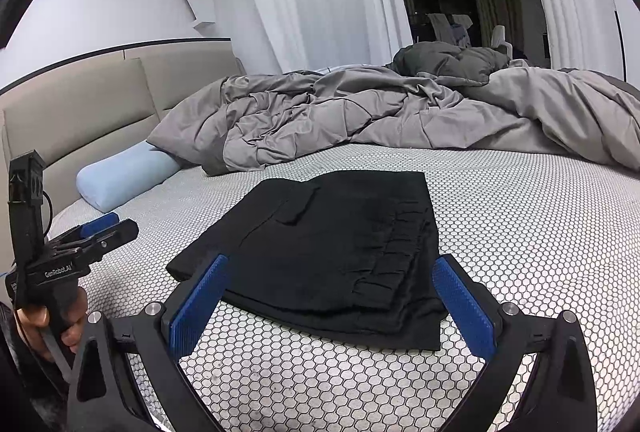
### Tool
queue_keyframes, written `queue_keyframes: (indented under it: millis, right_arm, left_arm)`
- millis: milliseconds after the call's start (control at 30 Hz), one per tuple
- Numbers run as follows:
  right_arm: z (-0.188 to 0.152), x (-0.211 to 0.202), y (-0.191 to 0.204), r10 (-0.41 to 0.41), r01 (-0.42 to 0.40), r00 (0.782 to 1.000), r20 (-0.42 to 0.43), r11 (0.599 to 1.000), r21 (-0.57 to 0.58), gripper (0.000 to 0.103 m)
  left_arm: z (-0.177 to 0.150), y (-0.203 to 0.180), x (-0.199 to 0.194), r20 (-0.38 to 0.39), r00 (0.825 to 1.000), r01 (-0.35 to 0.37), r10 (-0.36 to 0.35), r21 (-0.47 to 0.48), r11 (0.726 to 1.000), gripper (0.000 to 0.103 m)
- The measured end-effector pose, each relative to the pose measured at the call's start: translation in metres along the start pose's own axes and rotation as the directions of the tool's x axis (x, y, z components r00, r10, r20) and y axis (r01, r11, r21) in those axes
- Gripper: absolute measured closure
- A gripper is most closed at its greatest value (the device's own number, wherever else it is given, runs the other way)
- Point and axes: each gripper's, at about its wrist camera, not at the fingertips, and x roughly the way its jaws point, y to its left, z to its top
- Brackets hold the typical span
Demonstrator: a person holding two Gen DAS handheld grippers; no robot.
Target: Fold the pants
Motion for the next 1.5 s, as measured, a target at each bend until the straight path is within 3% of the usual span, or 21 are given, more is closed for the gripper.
queue_keyframes:
  millis: [1500]
  right_arm:
    - [-0.001, 0.004, 0.001, -0.011, 0.011, 1.000, -0.013, 1.000, -0.009, 0.000]
  left_arm:
    - [0.004, 0.027, 0.010, 0.009, 1.000, 0.020, -0.020, 0.022, 1.000, 0.000]
